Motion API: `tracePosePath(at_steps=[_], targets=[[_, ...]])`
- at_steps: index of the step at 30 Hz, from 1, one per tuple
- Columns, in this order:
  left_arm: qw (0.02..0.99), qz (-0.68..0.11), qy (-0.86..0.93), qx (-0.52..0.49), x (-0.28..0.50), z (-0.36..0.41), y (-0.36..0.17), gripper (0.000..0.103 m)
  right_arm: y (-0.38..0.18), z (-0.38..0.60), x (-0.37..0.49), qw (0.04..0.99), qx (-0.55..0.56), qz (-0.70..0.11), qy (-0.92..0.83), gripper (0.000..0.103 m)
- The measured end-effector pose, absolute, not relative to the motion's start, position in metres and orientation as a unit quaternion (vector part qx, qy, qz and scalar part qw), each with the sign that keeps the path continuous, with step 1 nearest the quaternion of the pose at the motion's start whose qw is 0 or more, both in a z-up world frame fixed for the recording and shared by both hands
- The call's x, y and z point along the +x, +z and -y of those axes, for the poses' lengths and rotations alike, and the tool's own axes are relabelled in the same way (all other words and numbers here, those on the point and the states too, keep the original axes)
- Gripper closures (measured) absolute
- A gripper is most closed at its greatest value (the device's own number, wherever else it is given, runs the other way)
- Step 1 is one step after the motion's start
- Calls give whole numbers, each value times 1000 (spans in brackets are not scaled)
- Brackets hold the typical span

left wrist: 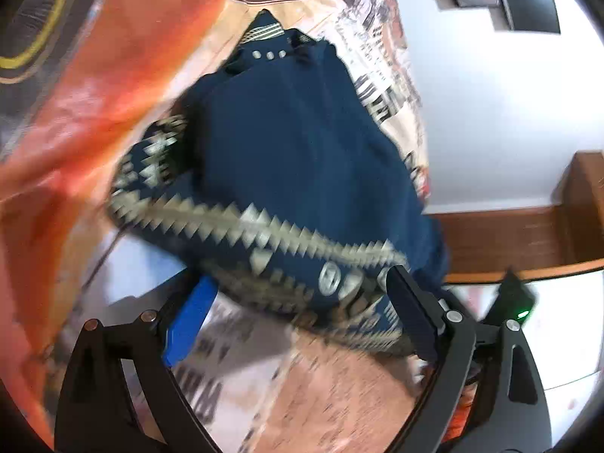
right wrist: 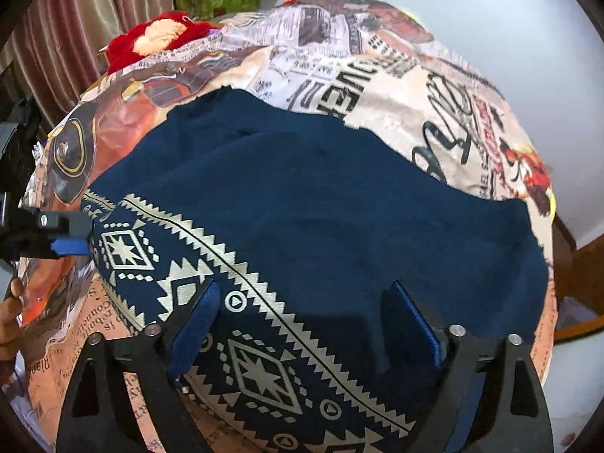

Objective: Fold large clothes

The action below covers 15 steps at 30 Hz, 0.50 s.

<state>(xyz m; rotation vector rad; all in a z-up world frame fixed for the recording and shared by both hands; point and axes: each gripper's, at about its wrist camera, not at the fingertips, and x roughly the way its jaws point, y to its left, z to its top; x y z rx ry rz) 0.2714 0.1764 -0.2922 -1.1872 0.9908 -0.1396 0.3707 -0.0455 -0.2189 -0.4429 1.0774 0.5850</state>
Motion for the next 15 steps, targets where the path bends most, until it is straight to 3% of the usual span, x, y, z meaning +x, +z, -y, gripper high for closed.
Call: tracePosePath(at_steps=[9,11,15], targets=[[715,-431,-52,-548,319,-189,-310,13,-228,52,379,781,-169,-531,282,7],[731,-442,-24,-519,331,-187,-309,22,-228,52,379,779,-168,-533,286,7],[766,-464,46,-442,347,-178,-295,70,-229,50,378,776,-173,-533,291,7]])
